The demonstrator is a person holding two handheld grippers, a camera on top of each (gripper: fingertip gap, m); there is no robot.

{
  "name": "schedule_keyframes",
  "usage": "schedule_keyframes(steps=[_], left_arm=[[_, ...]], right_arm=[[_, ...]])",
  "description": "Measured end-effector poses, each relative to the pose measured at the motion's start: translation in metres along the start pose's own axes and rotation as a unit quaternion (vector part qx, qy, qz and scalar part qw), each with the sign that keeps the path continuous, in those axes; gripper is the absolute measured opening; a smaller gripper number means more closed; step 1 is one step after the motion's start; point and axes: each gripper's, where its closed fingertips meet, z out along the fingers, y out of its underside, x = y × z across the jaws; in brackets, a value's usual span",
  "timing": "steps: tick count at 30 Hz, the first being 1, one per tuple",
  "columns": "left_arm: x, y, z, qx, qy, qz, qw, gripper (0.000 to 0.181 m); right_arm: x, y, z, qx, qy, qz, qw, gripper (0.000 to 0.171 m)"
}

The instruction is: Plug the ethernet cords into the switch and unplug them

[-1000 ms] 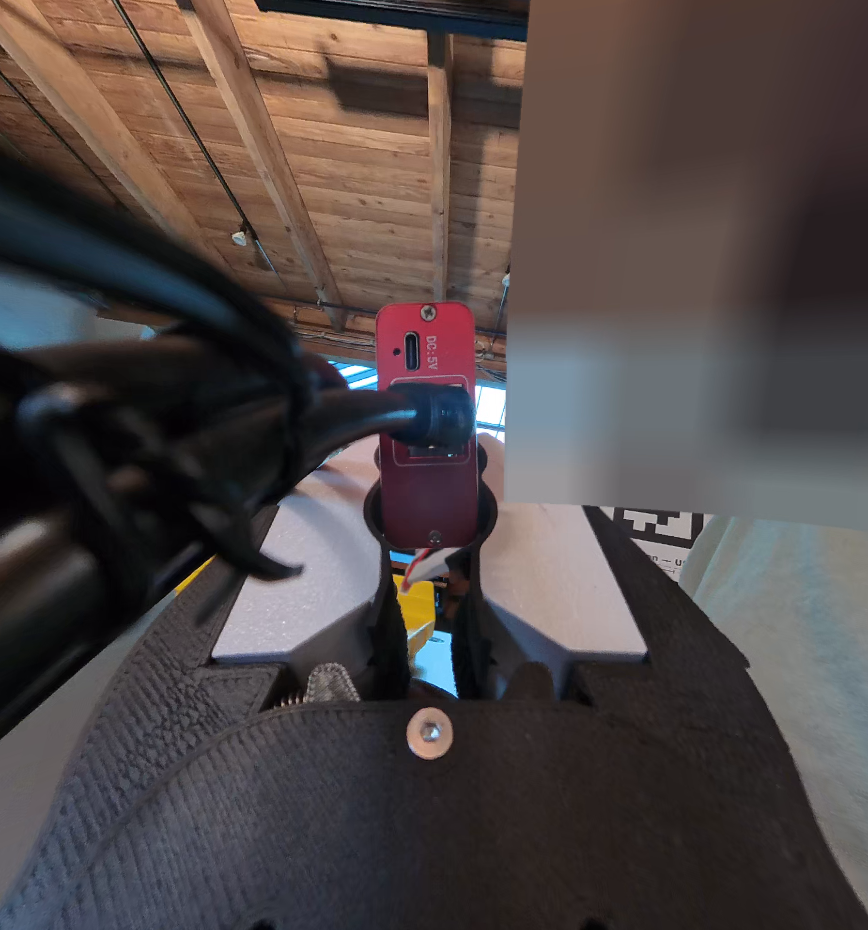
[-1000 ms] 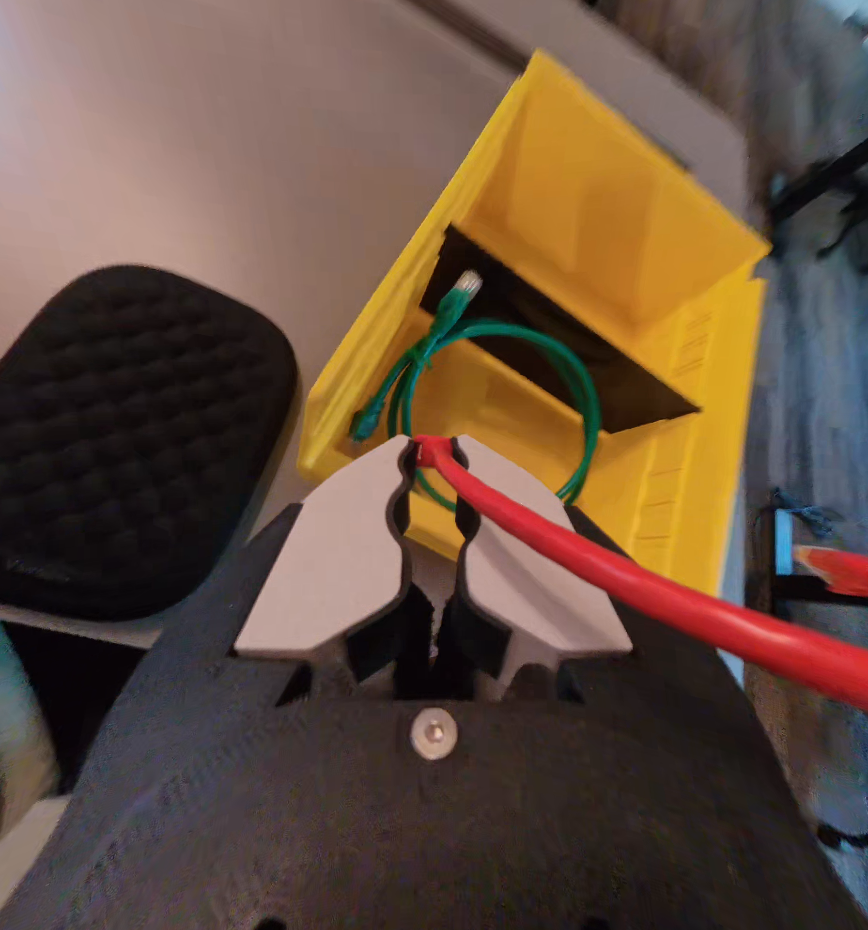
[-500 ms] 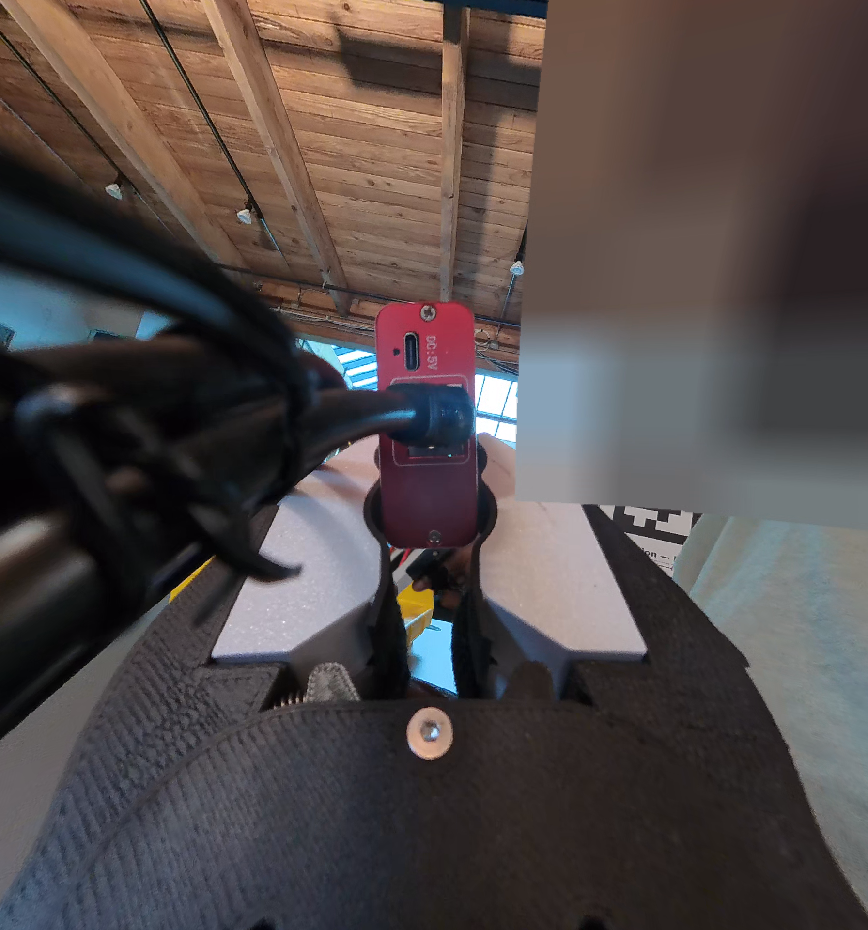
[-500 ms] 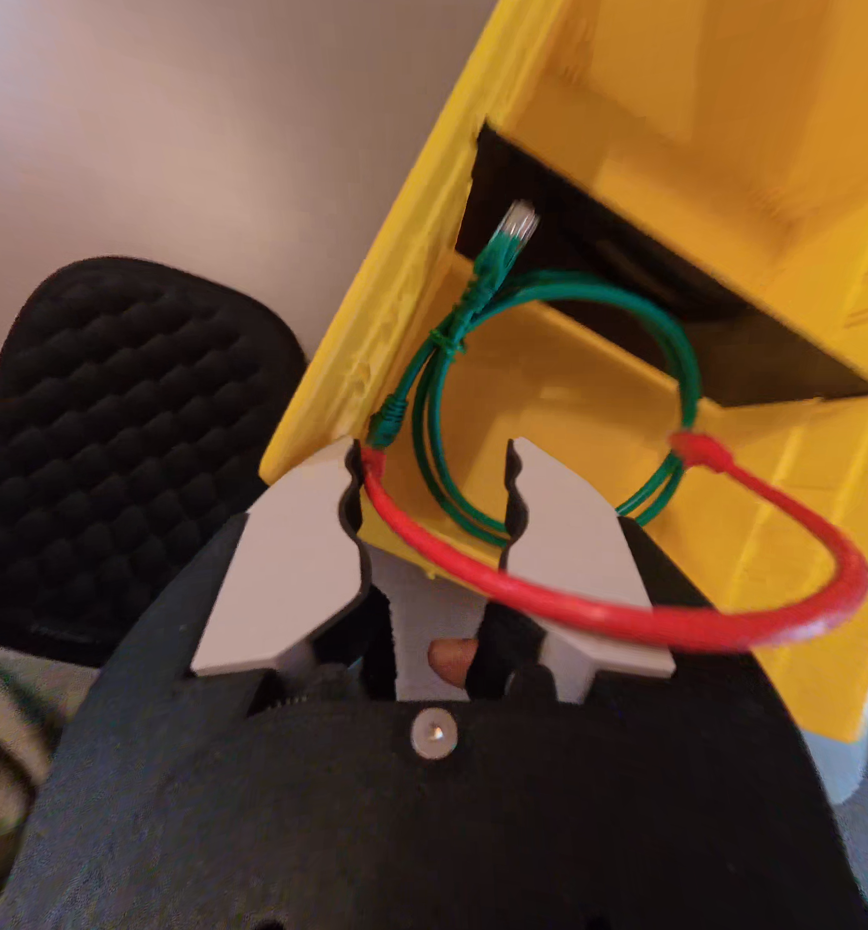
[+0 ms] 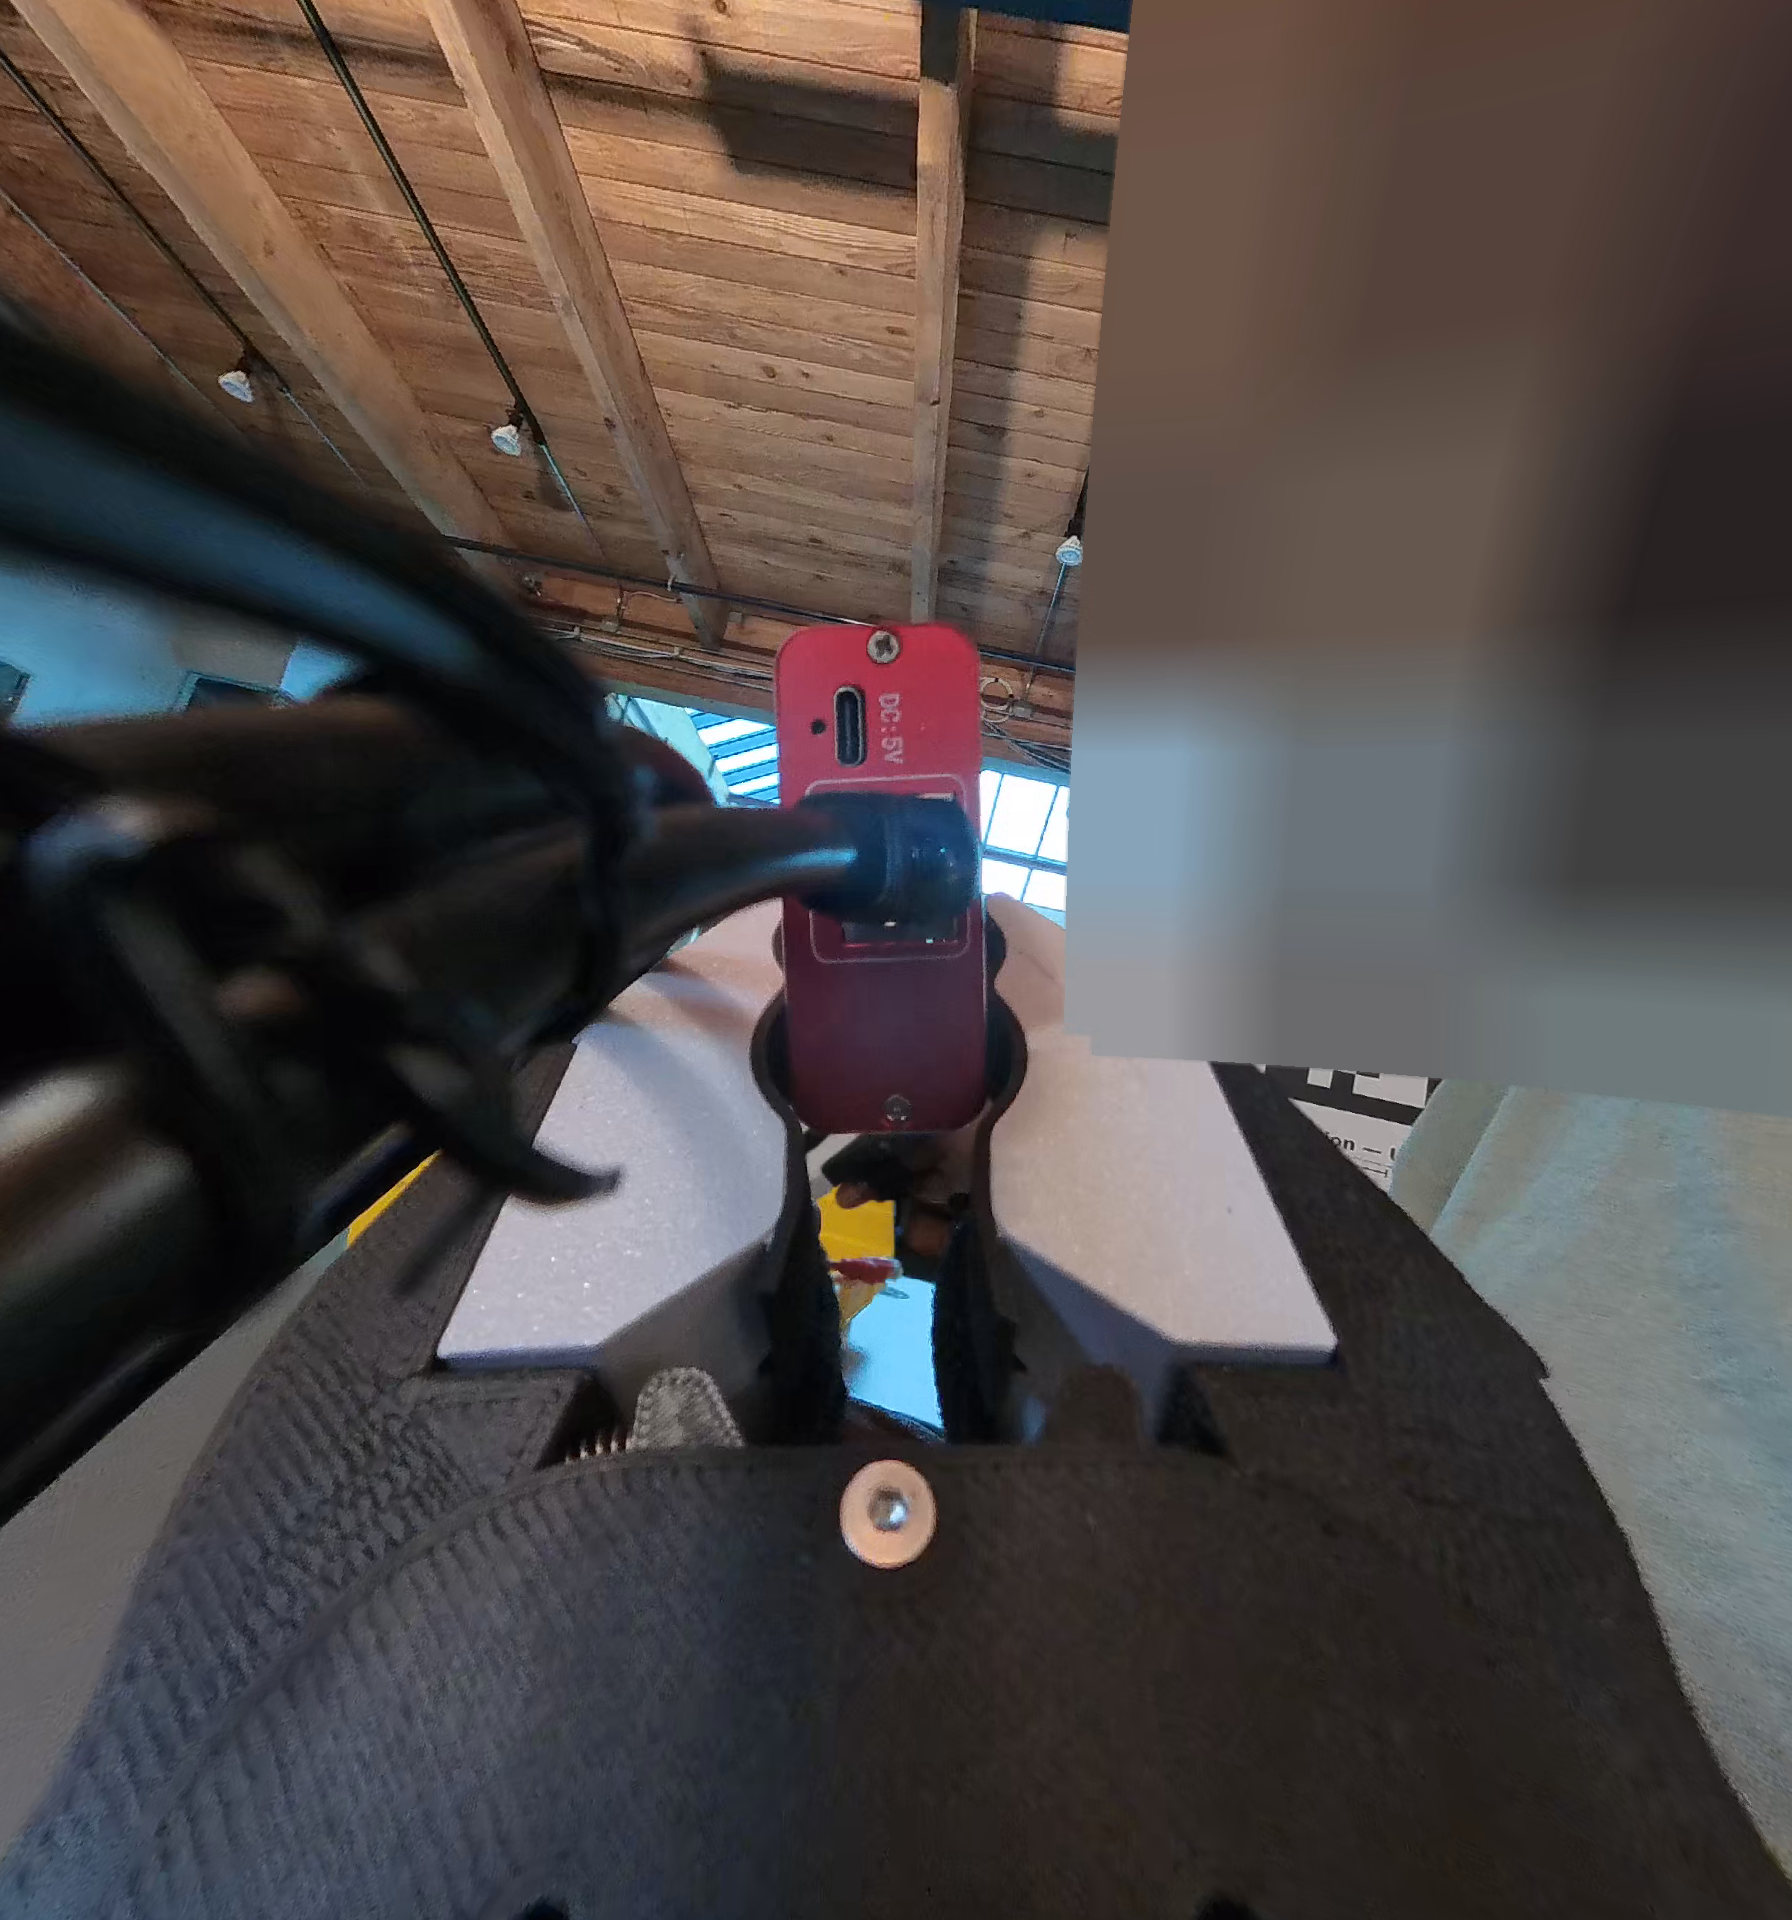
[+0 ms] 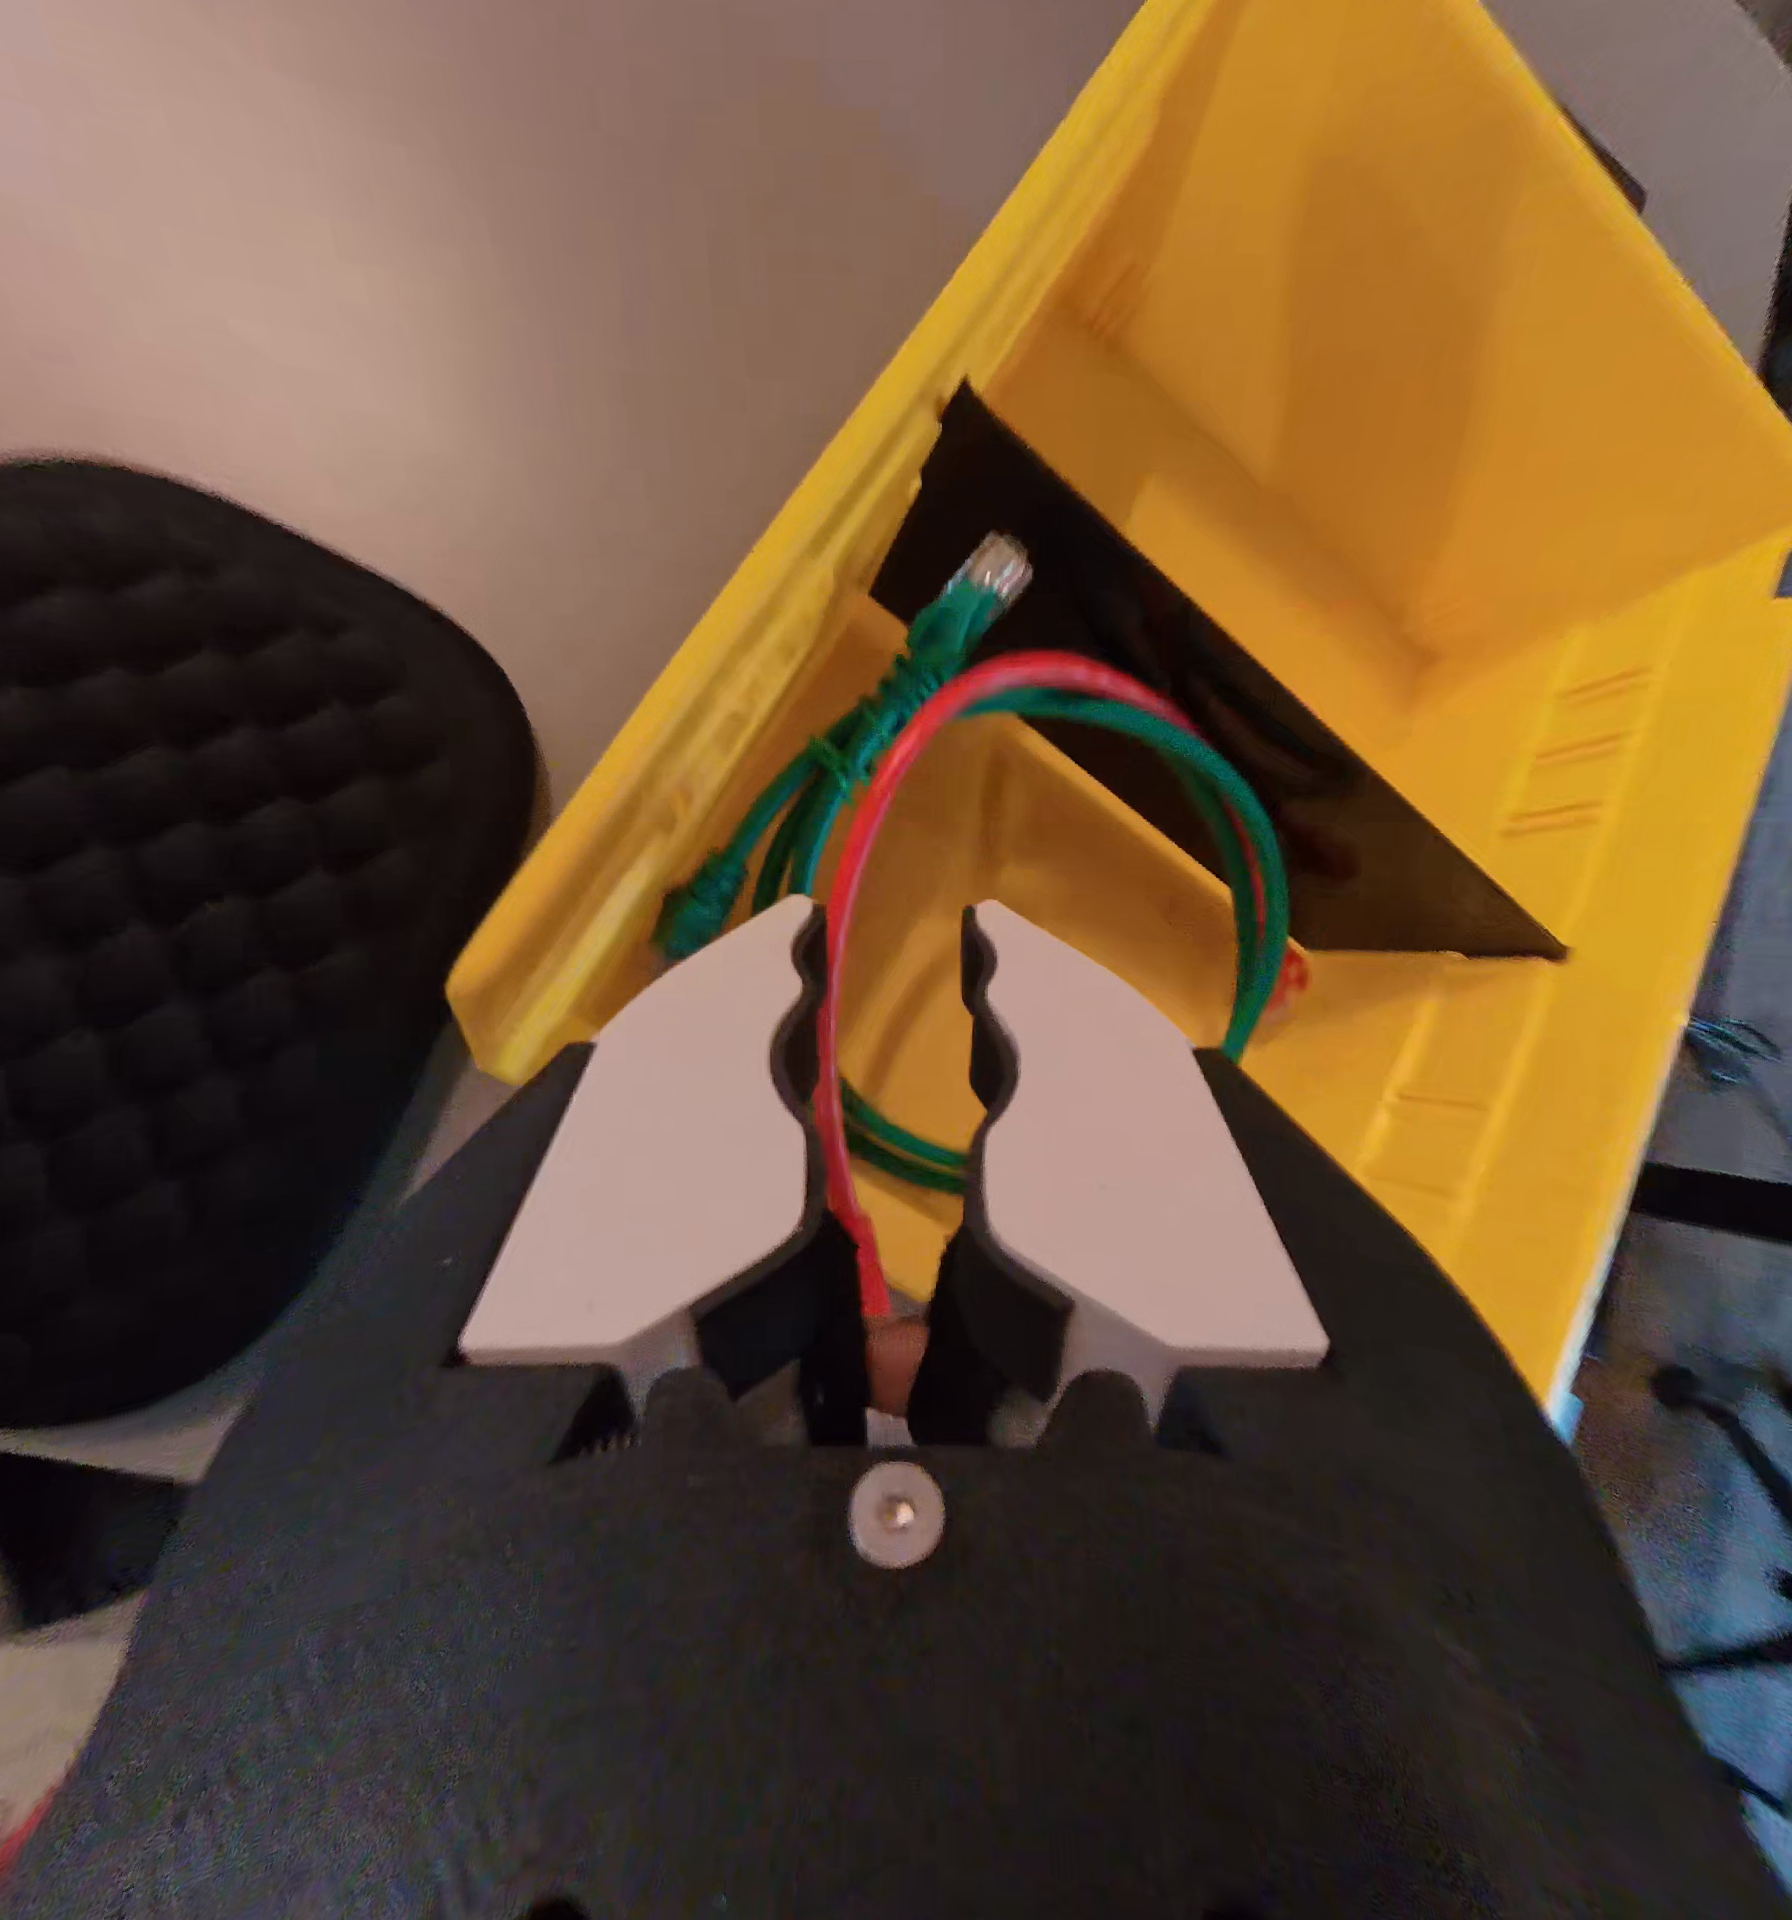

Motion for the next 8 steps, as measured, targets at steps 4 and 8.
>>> schedule_keyframes(steps=[4, 8], left_arm=[[0.000, 0.001, 0.000, -0.003, 0.000, 0.002, 1.000, 0.029], [-0.001, 0.001, 0.000, -0.003, -0.001, 0.002, 1.000, 0.029]], right_arm=[[0.004, -0.014, 0.005, 0.061, -0.018, 0.041, 0.997, 0.022], [0.015, -0.006, -0.007, 0.066, -0.008, 0.047, 0.997, 0.033]])
